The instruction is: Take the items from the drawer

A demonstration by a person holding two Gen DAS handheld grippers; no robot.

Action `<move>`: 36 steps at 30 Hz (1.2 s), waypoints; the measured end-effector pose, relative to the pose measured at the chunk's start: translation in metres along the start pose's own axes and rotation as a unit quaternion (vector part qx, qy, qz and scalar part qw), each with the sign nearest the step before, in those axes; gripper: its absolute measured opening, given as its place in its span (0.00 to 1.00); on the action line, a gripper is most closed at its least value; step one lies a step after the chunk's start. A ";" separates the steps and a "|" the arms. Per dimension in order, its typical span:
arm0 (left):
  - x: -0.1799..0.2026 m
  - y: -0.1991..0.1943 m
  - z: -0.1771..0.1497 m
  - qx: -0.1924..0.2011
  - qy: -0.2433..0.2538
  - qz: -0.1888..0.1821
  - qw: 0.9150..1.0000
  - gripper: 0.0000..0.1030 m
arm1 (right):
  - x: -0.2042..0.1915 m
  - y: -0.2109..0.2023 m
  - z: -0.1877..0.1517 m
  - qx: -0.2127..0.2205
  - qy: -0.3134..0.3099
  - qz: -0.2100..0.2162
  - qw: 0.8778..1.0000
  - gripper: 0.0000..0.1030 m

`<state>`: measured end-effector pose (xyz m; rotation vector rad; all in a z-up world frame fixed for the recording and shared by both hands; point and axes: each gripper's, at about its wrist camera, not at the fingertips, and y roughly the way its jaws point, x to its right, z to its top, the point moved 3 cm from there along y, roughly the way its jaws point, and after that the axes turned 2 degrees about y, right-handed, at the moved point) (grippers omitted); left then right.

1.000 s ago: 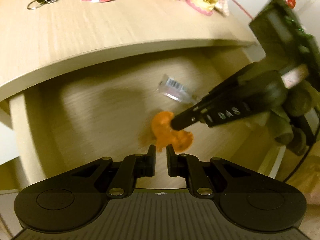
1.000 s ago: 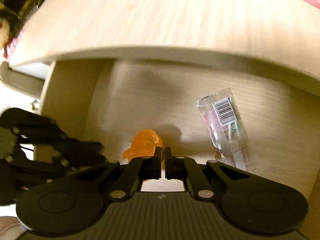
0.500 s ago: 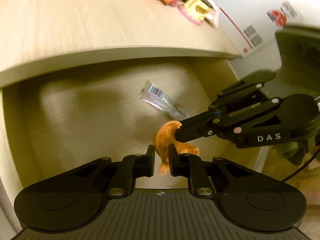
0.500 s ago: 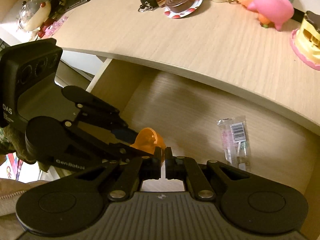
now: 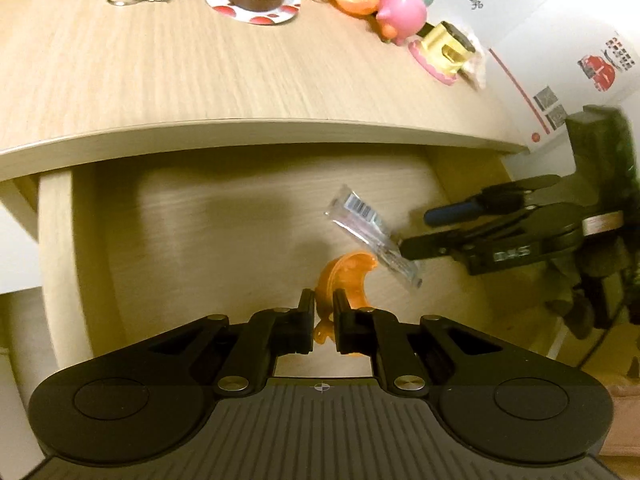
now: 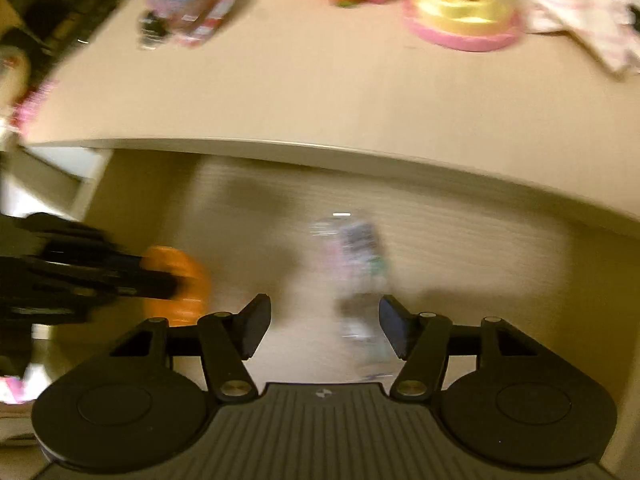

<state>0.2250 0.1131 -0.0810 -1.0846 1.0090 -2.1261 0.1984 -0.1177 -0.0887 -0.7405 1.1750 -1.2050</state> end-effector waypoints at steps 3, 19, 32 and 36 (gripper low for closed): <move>0.002 0.000 -0.002 -0.003 -0.008 -0.002 1.000 0.11 | -0.001 0.005 -0.002 0.006 -0.046 -0.053 0.997 0.59; 0.009 0.007 -0.013 -0.046 0.022 0.042 0.998 0.11 | -0.042 0.041 -0.010 -0.083 -0.120 -0.072 0.987 0.35; 0.044 -0.078 0.030 0.051 0.112 0.017 0.992 0.11 | -0.068 -0.079 -0.035 0.044 -0.079 -0.034 0.995 0.35; 0.055 -0.146 0.088 0.158 0.135 0.029 0.978 0.11 | -0.070 -0.164 0.004 0.167 -0.070 -0.044 0.982 0.35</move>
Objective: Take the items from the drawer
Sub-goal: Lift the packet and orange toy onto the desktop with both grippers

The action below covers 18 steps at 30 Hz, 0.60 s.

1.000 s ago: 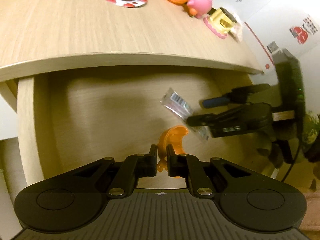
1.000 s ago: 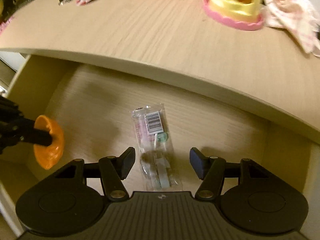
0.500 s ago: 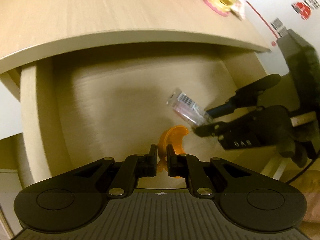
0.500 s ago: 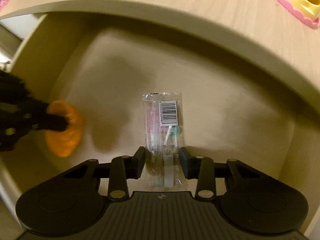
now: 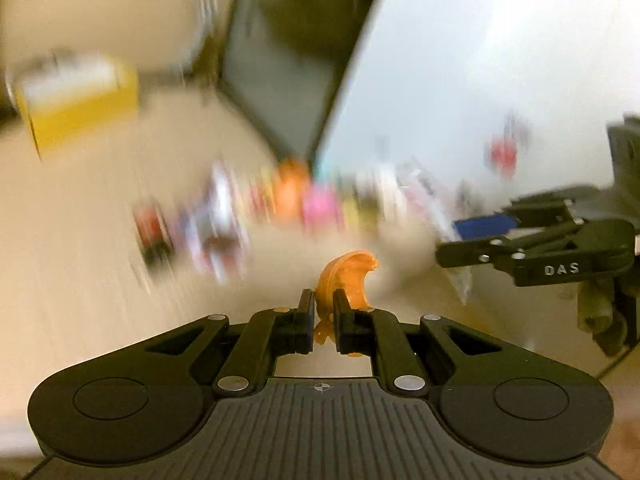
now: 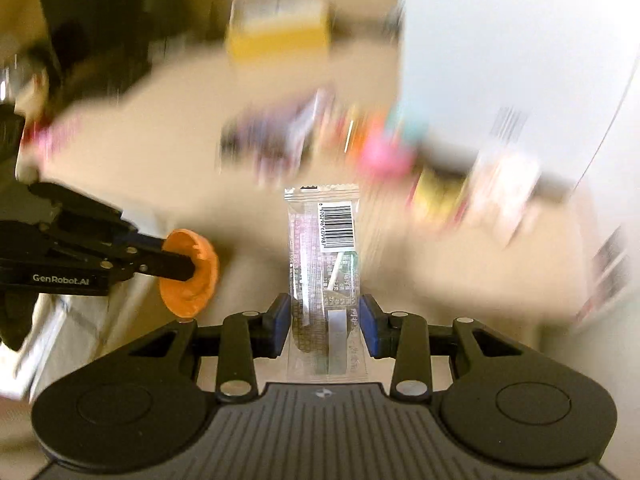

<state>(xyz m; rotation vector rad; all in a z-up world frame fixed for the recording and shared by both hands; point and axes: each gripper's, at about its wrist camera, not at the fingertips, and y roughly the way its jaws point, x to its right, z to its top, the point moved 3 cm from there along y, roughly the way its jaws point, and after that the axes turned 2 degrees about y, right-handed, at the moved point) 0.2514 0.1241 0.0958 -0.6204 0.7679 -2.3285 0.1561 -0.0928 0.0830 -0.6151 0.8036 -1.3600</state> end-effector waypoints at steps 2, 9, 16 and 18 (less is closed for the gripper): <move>-0.004 -0.004 0.034 0.037 0.001 0.018 0.999 0.11 | 0.004 -0.025 0.039 0.056 -0.001 -0.013 0.998 0.35; -0.047 0.043 0.064 0.060 -0.051 0.046 0.996 0.11 | -0.002 -0.014 0.107 0.111 0.006 -0.011 0.994 0.35; -0.082 0.111 0.046 0.011 -0.088 0.054 0.995 0.11 | -0.017 0.097 0.096 0.032 0.008 -0.025 0.999 0.35; -0.086 0.121 0.044 0.003 -0.082 0.060 0.995 0.12 | -0.015 0.114 0.090 0.018 -0.004 -0.041 0.999 0.35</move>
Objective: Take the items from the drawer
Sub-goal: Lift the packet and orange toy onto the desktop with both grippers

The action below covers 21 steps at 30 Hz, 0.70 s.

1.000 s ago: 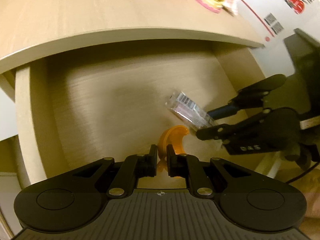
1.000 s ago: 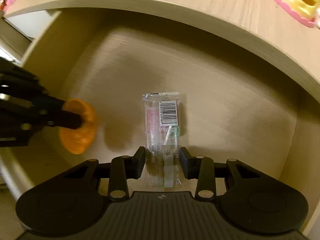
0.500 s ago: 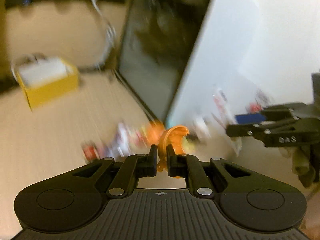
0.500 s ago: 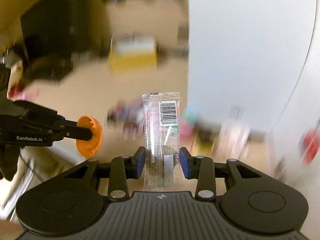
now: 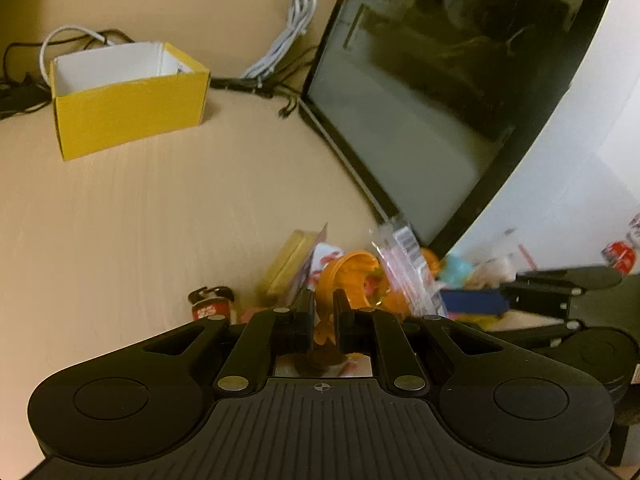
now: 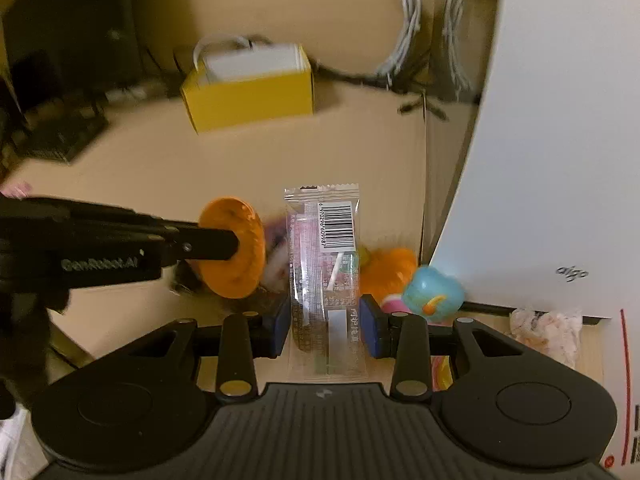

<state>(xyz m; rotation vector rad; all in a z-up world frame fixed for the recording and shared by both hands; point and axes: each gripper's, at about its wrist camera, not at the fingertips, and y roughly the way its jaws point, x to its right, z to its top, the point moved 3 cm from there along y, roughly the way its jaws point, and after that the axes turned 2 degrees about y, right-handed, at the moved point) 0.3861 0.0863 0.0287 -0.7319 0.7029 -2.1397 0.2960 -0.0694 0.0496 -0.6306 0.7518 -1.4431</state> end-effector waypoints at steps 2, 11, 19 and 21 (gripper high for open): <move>-0.002 0.008 -0.003 -0.008 0.016 0.012 1.000 0.12 | -0.003 0.013 0.000 0.001 -0.012 -0.011 1.000 0.35; 0.012 0.017 -0.015 0.005 0.070 0.058 0.996 0.17 | -0.003 0.040 0.004 -0.003 -0.045 -0.014 0.999 0.39; 0.015 -0.009 -0.011 0.062 0.055 0.048 0.995 0.17 | -0.001 0.040 0.005 0.006 -0.042 -0.002 0.999 0.46; 0.013 -0.016 -0.009 0.071 0.045 0.047 0.995 0.17 | -0.002 0.034 0.005 0.017 -0.040 -0.002 0.999 0.54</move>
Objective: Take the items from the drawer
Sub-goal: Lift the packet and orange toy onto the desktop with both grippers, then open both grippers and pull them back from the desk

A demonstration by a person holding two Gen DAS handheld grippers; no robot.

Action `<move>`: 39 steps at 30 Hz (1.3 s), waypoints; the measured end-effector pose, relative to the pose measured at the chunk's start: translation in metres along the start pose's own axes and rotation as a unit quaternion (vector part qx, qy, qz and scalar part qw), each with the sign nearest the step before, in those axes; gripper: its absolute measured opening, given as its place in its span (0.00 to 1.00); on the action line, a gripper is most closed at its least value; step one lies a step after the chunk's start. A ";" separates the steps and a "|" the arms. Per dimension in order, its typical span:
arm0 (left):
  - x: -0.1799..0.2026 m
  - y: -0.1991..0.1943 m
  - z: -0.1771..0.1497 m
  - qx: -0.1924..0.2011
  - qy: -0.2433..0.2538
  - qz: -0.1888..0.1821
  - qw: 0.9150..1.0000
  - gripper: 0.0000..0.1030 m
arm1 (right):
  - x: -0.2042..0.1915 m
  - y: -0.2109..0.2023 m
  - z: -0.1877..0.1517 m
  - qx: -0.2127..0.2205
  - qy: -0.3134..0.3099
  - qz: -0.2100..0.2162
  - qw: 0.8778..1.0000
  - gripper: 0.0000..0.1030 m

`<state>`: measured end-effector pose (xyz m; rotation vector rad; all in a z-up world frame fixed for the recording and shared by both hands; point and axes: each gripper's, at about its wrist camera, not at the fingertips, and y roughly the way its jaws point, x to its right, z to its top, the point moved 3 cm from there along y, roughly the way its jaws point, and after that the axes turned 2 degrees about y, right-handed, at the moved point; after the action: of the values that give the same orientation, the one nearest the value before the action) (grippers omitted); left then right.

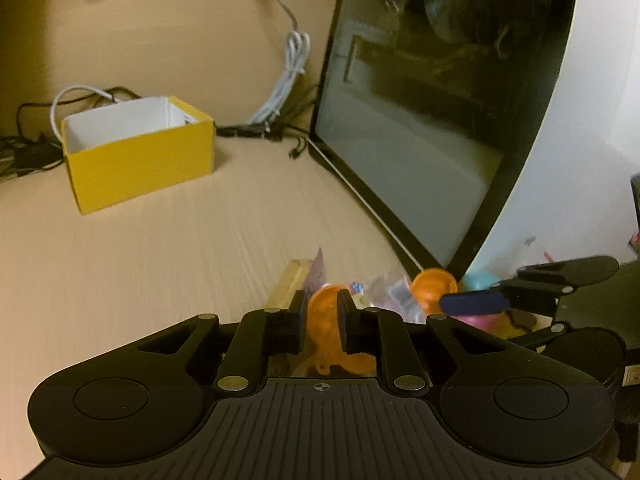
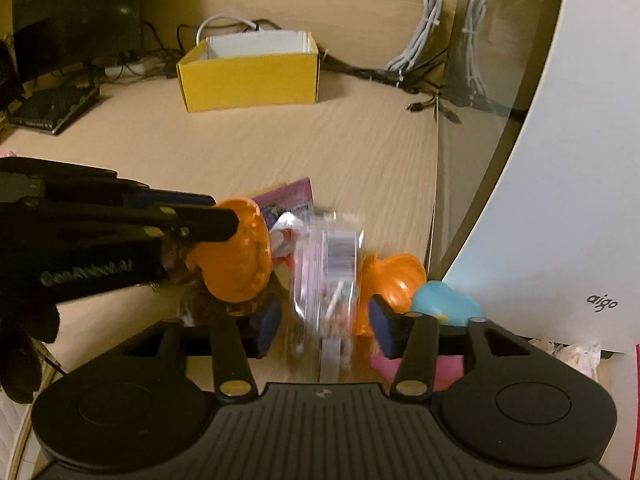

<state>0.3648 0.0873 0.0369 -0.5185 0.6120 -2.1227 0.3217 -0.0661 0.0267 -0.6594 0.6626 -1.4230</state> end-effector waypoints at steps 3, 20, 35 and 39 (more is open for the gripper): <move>-0.004 -0.015 0.002 0.020 -0.013 0.006 1.000 0.17 | -0.002 -0.012 0.001 0.030 -0.001 -0.018 0.999 0.60; -0.051 -0.151 -0.081 0.054 -0.097 0.124 0.986 0.17 | -0.011 -0.133 -0.083 0.174 0.082 -0.126 0.973 1.00; -0.008 -0.251 -0.209 0.050 -0.169 0.193 0.965 0.17 | 0.010 -0.205 -0.180 0.138 0.173 -0.172 0.960 0.99; 0.034 -0.265 -0.236 0.027 -0.160 0.213 0.963 0.17 | 0.017 -0.221 -0.234 0.141 0.190 -0.168 0.957 0.99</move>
<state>0.0506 0.2546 0.0105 -0.6214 0.4332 -1.6014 0.0012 -0.0957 0.0382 -0.2787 0.6447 -1.9464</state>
